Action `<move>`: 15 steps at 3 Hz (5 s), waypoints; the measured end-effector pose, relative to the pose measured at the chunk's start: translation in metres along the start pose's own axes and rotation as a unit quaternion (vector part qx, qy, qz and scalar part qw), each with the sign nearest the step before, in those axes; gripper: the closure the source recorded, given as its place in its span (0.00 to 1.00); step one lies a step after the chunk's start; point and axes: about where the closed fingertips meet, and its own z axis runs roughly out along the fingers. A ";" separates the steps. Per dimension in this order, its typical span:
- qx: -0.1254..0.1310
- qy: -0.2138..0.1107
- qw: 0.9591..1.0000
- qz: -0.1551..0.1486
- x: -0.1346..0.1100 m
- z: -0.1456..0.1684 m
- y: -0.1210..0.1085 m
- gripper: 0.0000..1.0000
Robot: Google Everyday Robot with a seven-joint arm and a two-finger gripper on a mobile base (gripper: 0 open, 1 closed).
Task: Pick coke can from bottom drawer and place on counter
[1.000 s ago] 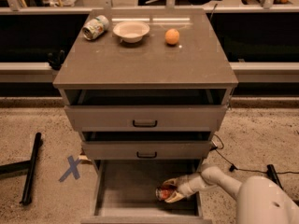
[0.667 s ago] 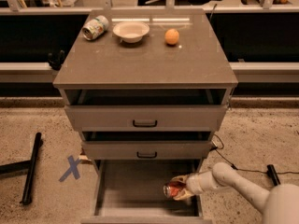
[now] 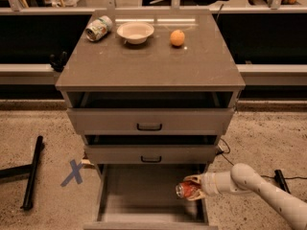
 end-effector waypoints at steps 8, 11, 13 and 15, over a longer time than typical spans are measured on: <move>0.122 0.137 0.934 -0.307 -0.202 -0.260 -0.129 1.00; 0.191 0.088 0.936 -0.283 -0.266 -0.319 -0.174 1.00; 0.248 0.006 0.943 -0.222 -0.326 -0.373 -0.238 1.00; 0.269 -0.026 0.941 -0.203 -0.339 -0.385 -0.257 1.00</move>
Offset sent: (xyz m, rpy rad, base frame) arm 0.0329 -0.0398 0.1304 -0.0591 -0.2494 0.0966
